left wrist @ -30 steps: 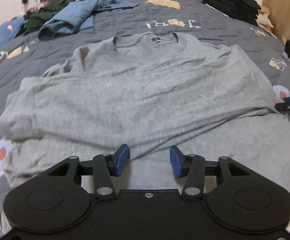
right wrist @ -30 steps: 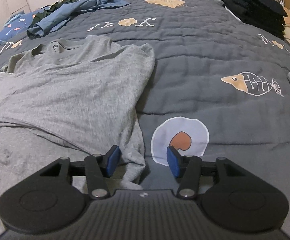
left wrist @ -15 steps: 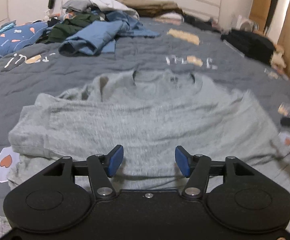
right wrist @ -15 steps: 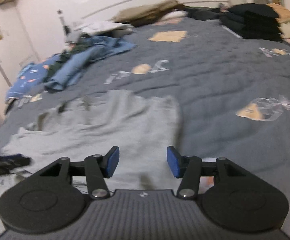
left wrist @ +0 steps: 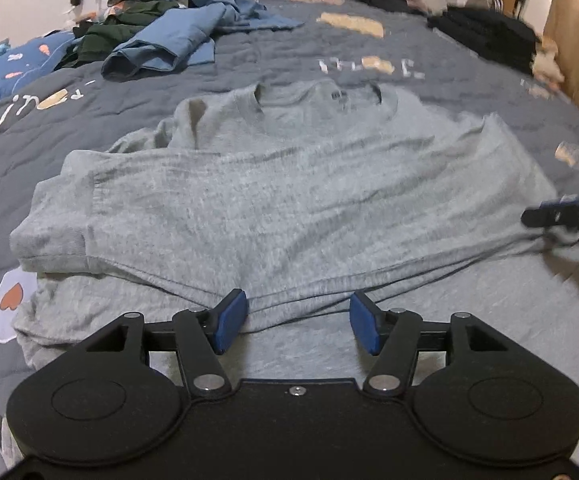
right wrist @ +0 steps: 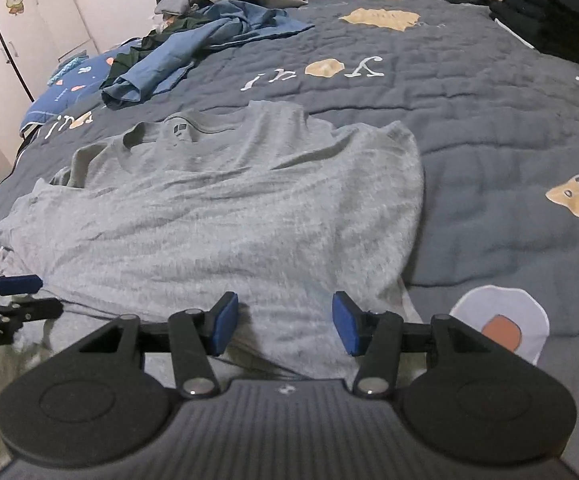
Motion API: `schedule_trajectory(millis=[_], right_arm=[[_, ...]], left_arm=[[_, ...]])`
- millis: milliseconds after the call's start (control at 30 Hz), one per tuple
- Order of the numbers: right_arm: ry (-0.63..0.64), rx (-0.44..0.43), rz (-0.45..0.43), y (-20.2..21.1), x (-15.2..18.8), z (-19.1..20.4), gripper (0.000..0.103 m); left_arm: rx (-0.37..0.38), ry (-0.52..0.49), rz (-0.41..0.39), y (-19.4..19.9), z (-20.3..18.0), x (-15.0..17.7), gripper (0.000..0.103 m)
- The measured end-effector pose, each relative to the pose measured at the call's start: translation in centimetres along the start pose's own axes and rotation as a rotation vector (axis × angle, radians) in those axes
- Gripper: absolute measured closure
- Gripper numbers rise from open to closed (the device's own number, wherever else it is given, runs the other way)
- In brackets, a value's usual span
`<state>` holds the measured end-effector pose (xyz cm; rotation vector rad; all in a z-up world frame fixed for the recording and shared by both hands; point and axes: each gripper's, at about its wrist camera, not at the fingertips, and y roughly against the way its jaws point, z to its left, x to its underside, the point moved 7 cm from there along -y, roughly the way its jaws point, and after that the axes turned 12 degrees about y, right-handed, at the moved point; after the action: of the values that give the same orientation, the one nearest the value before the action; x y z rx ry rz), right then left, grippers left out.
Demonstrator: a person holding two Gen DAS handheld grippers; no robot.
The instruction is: Fold clothes
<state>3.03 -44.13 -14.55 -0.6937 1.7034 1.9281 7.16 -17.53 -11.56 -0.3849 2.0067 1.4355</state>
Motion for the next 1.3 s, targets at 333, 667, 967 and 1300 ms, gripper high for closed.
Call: schedule_trajectory(millis=[333,667,967,1300], right_arm=[[-0.106,0.023,-0.094,4.7,0.8,-0.9,0.051],[-0.123,0.094,-0.125,8.3,3.3,-0.9,0.051],[-0.187,0.139,-0.16,11.4,6.0,-1.9,0.051],[-0.207,0.14,-0.146,12.5,7.8,-1.6,0.051]], left_arm=[[0.013,0.089,-0.059,3.8,2.3,-0.7,0.044],[-0.007,0.149,-0.075,8.2,5.0,1.8,0.043],[-0.063,0.152,-0.087,12.5,8.0,4.1,0.041],[-0.095,0.123,-0.089,15.0,11.4,4.5,0.041]])
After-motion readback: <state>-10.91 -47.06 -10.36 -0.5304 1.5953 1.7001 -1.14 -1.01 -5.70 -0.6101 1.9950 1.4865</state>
